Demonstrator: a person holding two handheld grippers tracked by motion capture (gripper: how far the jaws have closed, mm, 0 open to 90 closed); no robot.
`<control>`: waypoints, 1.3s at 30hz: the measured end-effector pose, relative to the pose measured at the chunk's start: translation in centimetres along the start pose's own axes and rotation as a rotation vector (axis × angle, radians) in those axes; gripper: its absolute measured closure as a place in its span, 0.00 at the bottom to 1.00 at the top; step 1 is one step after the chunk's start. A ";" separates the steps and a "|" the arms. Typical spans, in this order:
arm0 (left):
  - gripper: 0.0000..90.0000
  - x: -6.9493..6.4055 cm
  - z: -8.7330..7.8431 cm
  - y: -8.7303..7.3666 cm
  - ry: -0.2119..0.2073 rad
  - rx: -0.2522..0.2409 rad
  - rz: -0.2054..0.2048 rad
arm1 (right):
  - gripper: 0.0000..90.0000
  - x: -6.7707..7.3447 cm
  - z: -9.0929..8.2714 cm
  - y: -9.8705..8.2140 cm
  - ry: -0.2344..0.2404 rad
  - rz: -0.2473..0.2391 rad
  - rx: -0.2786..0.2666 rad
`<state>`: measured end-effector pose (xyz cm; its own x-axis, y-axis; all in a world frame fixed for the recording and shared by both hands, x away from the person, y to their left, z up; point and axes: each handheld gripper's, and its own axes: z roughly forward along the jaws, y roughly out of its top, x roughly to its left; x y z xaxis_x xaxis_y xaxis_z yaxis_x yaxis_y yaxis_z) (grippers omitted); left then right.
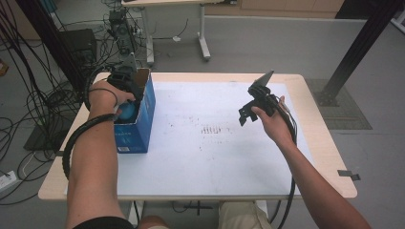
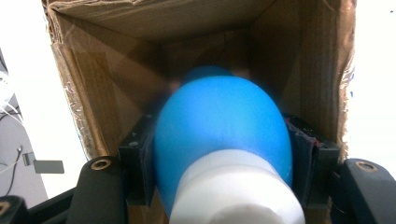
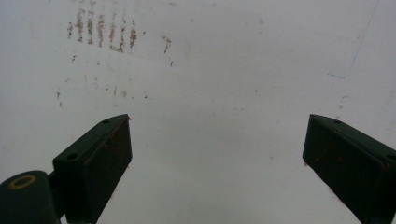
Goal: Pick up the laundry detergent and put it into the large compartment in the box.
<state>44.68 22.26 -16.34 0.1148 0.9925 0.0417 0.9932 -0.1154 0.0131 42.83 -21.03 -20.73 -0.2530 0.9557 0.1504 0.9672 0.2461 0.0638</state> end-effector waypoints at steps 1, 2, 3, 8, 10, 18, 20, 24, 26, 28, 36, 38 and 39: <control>0.41 0.0 0.0 0.0 0.000 0.000 -0.001 | 0.09 0.0 0.0 0.0 0.000 -0.001 -0.001; 0.41 0.0 0.0 0.0 -0.001 -0.001 0.000 | 0.09 0.0 0.0 0.0 -0.001 0.001 0.001; 0.41 0.0 0.0 0.0 -0.001 -0.001 -0.001 | 0.09 0.0 0.0 0.0 -0.001 0.001 0.001; 0.41 0.1 0.0 -0.1 -0.002 -0.004 -0.002 | 0.09 0.0 0.0 0.0 0.001 -0.001 0.000; 0.41 0.0 0.0 -0.1 -0.001 -0.005 -0.002 | 0.09 0.0 0.0 0.0 0.002 -0.002 0.000; 0.41 -0.1 0.0 0.0 0.001 -0.003 -0.001 | 0.09 -0.2 -0.1 0.0 0.004 0.004 -0.002; 0.41 -0.1 0.0 0.0 0.002 -0.003 0.000 | 0.09 -0.2 -0.1 0.0 0.003 0.005 -0.001; 0.41 -0.1 0.1 0.0 0.003 -0.004 0.001 | 0.09 -0.2 -0.1 -0.1 0.001 0.002 -0.002; 0.41 -0.1 0.1 0.0 0.003 -0.004 0.002 | 0.09 -0.2 -0.1 -0.1 0.002 0.003 -0.002; 0.41 -0.1 0.1 0.0 0.004 -0.003 0.002 | 0.09 -0.2 -0.1 -0.1 0.002 0.003 -0.003; 0.41 -0.1 0.1 0.1 0.004 -0.002 0.003 | 0.09 -0.3 -0.1 0.0 0.001 0.005 0.000; 0.41 -0.1 0.1 0.1 0.005 0.000 0.003 | 0.09 -0.3 -0.1 0.0 0.002 0.004 -0.001; 0.41 -0.1 0.0 0.2 0.003 0.001 0.004 | 0.09 -0.3 -0.1 -0.1 0.002 0.002 -0.003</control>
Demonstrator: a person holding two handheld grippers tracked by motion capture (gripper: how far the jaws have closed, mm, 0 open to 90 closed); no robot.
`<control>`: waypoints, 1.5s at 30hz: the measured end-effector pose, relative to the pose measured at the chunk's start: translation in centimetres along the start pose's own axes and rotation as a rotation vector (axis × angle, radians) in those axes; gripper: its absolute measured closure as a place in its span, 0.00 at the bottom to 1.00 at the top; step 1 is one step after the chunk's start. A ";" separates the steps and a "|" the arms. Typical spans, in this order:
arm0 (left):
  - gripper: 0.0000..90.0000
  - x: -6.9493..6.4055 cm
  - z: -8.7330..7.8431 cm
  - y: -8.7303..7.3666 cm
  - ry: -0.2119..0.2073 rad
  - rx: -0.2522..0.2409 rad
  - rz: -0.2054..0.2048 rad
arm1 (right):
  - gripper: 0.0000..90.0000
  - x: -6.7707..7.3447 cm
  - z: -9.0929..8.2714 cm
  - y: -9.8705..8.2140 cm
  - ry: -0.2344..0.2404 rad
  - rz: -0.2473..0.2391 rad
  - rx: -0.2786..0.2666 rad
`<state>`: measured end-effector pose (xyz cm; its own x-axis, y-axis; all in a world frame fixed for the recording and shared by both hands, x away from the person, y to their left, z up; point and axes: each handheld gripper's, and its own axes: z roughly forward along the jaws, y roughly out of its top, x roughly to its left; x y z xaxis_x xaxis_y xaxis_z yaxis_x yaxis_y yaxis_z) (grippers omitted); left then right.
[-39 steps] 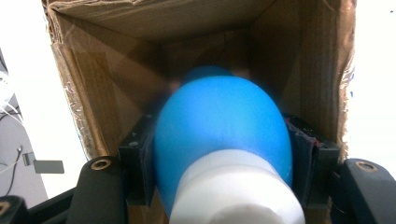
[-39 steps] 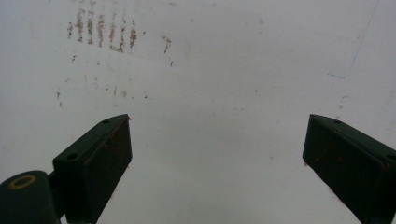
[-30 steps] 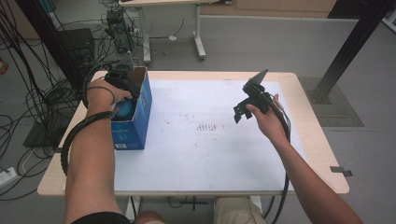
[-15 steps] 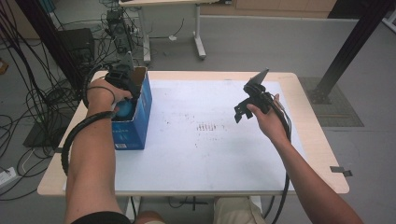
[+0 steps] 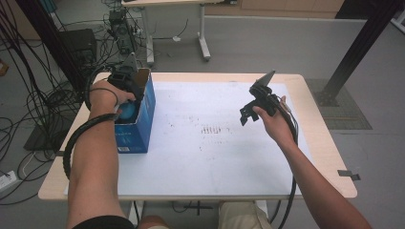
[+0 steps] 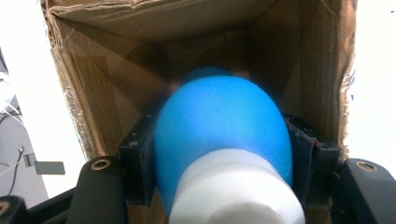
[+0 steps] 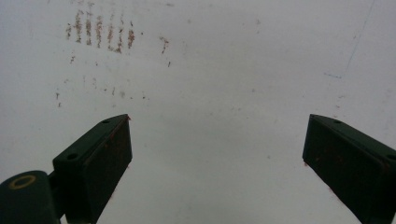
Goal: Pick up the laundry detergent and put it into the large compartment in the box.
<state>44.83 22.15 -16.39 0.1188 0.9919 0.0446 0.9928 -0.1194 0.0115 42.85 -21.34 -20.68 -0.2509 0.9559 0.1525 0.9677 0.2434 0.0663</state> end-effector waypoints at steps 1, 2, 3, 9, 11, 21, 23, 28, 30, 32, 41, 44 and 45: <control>0.41 0.0 0.0 0.0 0.000 0.000 0.000 | 0.09 0.0 0.0 0.0 0.000 0.001 -0.001; 0.41 0.0 0.0 0.0 -0.001 0.001 0.000 | 0.09 -0.1 0.0 0.0 0.002 -0.002 -0.001; 0.41 0.1 0.0 0.0 -0.001 0.000 0.000 | 0.09 -0.1 0.0 0.0 0.002 -0.002 -0.002; 0.41 0.0 0.0 0.0 0.001 0.000 0.000 | 0.09 -0.1 0.0 0.0 0.000 -0.001 -0.003; 0.41 0.0 0.0 0.0 0.001 0.000 0.000 | 0.09 -0.1 0.0 0.0 0.001 -0.001 -0.005; 0.41 0.1 0.0 0.0 -0.002 -0.001 0.000 | 0.09 0.0 -0.1 0.1 0.001 0.000 -0.002; 0.41 0.1 0.0 0.0 -0.004 -0.001 -0.001 | 0.09 0.0 -0.1 0.1 0.000 -0.003 -0.002; 0.41 0.1 0.0 0.0 -0.003 -0.001 -0.002 | 0.09 0.0 -0.1 0.1 -0.001 0.001 -0.001; 0.41 0.1 0.0 -0.1 -0.003 -0.001 0.000 | 0.09 0.0 -0.1 0.1 -0.001 0.001 -0.001; 0.41 0.1 0.0 0.0 -0.001 -0.001 0.002 | 0.09 0.0 -0.1 0.1 -0.001 0.000 -0.001; 0.41 -0.1 0.0 0.0 0.003 0.005 0.001 | 0.09 -0.2 -0.2 0.0 -0.003 0.000 -0.005; 0.41 -0.1 0.0 0.0 0.003 0.005 0.001 | 0.09 -0.1 -0.2 0.0 -0.004 0.000 -0.004; 0.41 0.0 0.0 0.0 0.003 0.004 0.001 | 0.09 -0.1 -0.2 0.0 -0.004 -0.002 -0.003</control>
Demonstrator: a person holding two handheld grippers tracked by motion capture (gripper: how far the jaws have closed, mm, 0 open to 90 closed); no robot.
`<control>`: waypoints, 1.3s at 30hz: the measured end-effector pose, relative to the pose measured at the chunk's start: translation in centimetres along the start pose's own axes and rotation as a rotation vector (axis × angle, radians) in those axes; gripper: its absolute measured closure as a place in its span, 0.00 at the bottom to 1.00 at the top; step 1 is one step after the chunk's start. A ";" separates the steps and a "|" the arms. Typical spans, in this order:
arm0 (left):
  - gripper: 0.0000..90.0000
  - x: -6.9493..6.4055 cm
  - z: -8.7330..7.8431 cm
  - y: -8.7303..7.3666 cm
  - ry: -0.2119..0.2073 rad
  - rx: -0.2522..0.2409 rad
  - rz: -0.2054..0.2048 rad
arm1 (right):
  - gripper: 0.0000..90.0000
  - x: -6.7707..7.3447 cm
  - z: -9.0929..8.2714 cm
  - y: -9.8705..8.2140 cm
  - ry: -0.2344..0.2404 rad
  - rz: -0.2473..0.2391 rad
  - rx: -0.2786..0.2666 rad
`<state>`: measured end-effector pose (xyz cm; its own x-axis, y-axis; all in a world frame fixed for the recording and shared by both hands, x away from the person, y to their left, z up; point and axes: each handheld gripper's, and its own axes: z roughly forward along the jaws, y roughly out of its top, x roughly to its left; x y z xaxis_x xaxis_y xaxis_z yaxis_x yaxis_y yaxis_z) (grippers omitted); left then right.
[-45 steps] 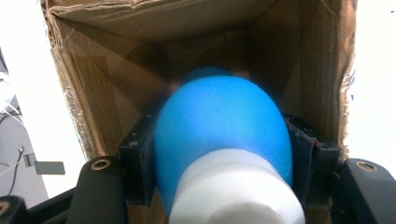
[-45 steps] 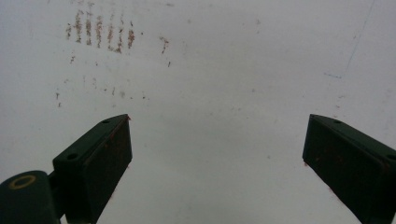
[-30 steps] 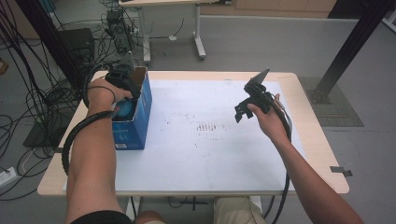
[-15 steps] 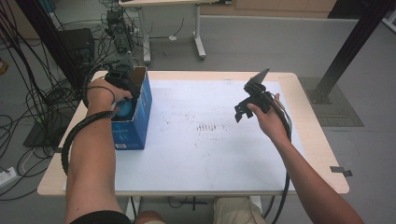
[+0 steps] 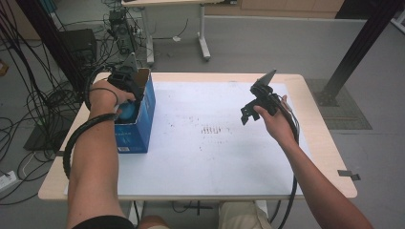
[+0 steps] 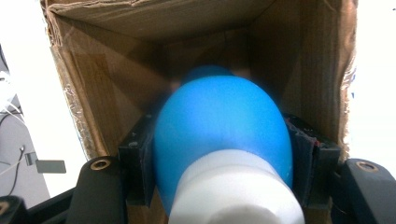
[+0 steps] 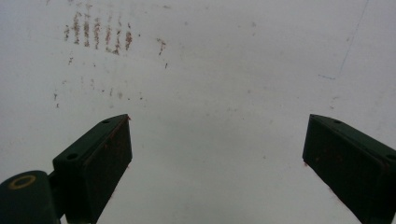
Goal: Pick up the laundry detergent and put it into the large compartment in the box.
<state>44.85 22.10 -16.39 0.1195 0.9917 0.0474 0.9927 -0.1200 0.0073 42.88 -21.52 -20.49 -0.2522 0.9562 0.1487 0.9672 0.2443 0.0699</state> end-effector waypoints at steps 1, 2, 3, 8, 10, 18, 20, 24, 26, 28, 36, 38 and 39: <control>0.41 0.0 0.0 0.0 -0.001 0.000 -0.002 | 0.09 0.0 0.0 0.0 0.000 -0.001 -0.002; 0.41 0.1 0.0 0.0 -0.001 0.001 0.001 | 0.09 0.0 0.0 0.0 -0.001 -0.001 -0.001; 0.41 0.1 0.0 0.0 -0.003 -0.001 -0.002 | 0.09 0.0 0.1 0.0 0.000 -0.001 0.000; 0.41 0.1 0.0 -0.1 -0.004 -0.004 -0.002 | 0.09 0.1 0.1 0.0 -0.001 -0.001 -0.001; 0.41 0.2 0.0 -0.2 -0.004 -0.005 -0.002 | 0.09 0.1 0.1 0.0 0.000 -0.001 -0.001; 0.41 0.2 0.0 -0.1 -0.004 -0.003 -0.001 | 0.09 0.1 0.0 0.0 -0.001 -0.002 -0.002; 0.41 0.2 0.0 -0.1 -0.004 -0.002 -0.001 | 0.09 0.1 0.0 0.0 -0.002 0.000 -0.002; 0.41 0.2 0.0 -0.1 -0.006 -0.002 -0.001 | 0.09 0.1 0.0 0.0 -0.002 0.000 -0.001; 0.41 0.2 0.0 -0.1 -0.005 -0.003 -0.001 | 0.09 0.1 0.1 0.0 -0.001 -0.002 -0.002; 0.41 0.3 0.0 -0.1 -0.006 -0.003 0.000 | 0.09 0.1 0.1 0.0 -0.001 -0.001 -0.002; 0.41 0.2 0.0 -0.1 -0.005 -0.004 -0.001 | 0.09 0.0 0.1 0.0 0.000 0.001 0.000; 0.41 0.2 0.0 -0.1 -0.005 -0.004 -0.001 | 0.09 0.0 0.1 -0.1 0.001 0.002 -0.002; 0.41 0.2 0.0 -0.1 -0.005 -0.004 0.000 | 0.09 0.0 0.1 -0.1 0.001 0.000 -0.002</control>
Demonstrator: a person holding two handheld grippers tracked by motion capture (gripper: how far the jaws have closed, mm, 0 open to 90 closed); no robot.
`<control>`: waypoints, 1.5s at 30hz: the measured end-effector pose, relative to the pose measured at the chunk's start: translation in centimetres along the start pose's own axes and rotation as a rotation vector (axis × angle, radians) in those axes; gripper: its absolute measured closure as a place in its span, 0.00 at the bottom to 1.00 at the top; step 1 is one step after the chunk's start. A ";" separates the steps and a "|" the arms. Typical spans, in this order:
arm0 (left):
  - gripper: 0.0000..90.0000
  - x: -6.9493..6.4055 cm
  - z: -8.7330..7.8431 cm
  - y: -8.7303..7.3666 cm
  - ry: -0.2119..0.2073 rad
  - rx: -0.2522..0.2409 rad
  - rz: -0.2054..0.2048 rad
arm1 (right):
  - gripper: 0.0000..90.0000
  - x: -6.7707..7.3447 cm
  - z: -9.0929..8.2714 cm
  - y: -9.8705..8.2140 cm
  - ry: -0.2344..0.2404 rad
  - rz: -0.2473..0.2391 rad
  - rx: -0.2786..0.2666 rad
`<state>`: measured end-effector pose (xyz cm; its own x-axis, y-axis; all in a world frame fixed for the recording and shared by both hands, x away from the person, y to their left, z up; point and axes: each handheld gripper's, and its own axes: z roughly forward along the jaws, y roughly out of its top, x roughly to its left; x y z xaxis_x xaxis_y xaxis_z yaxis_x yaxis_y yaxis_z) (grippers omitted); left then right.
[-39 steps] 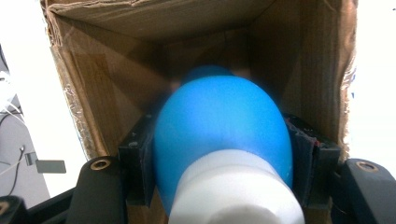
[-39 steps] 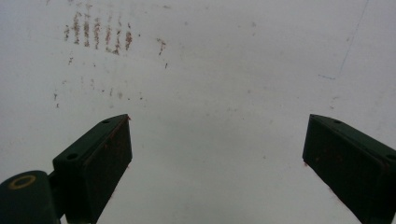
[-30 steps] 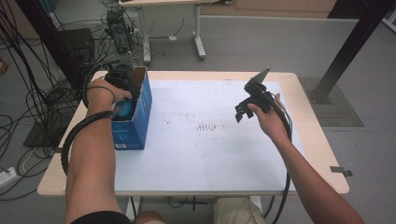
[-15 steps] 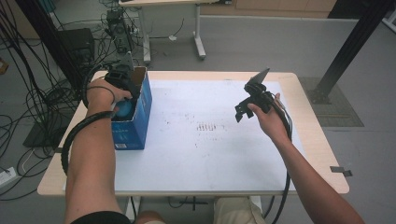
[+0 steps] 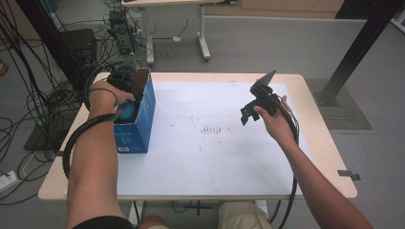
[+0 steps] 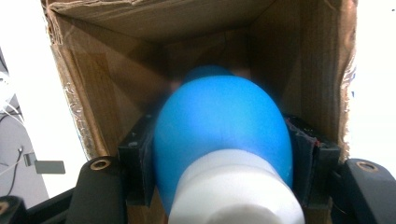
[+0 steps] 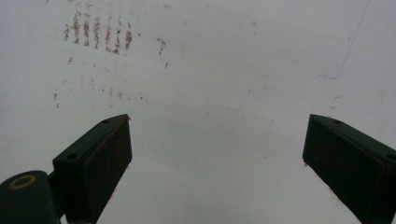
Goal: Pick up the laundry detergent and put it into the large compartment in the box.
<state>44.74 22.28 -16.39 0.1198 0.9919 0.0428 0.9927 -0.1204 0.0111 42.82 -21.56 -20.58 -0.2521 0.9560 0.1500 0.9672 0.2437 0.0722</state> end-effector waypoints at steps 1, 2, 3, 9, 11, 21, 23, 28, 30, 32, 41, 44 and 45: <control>0.41 0.0 0.0 0.0 -0.001 0.000 0.000 | 0.09 0.0 0.0 0.0 0.000 -0.001 0.001; 0.41 0.0 0.0 0.0 -0.001 0.000 -0.001 | 0.09 0.0 0.0 0.0 0.001 0.001 0.002; 0.41 0.0 0.0 0.0 0.000 0.000 0.000 | 0.09 0.0 0.0 0.0 0.000 0.000 0.000; 0.41 0.0 0.0 0.0 0.000 -0.002 -0.002 | 0.09 0.0 0.0 0.0 0.001 0.000 0.002; 0.41 0.0 0.0 0.0 -0.001 -0.002 -0.002 | 0.09 0.1 0.0 0.0 -0.001 0.000 0.001; 0.41 0.0 0.0 -0.1 0.000 -0.004 0.001 | 0.09 0.1 -0.1 0.1 0.001 0.000 0.001; 0.41 0.0 0.0 -0.1 -0.001 -0.003 0.001 | 0.09 0.1 -0.1 0.0 0.000 0.001 0.000; 0.41 0.1 0.0 -0.2 -0.001 -0.005 0.000 | 0.09 0.2 -0.1 0.1 -0.001 0.000 -0.001; 0.41 0.1 0.0 -0.2 -0.001 -0.005 -0.001 | 0.09 0.2 -0.2 0.1 0.001 0.002 0.000; 0.41 0.1 0.0 -0.2 0.000 -0.005 0.000 | 0.09 0.2 -0.1 0.1 0.000 0.001 0.001; 0.41 0.1 0.0 -0.1 -0.001 -0.004 0.003 | 0.09 0.1 -0.2 0.1 -0.001 -0.005 -0.006; 0.41 0.1 0.0 -0.1 -0.002 -0.003 0.003 | 0.09 0.1 -0.2 0.1 -0.001 -0.006 -0.006; 0.41 0.1 0.0 -0.1 -0.001 -0.004 0.002 | 0.09 0.1 -0.2 0.1 -0.001 -0.005 -0.002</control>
<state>44.62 22.39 -16.38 0.1217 0.9917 0.0417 0.9924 -0.1224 0.0148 42.90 -21.44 -20.38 -0.2569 0.9550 0.1486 0.9658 0.2481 0.0752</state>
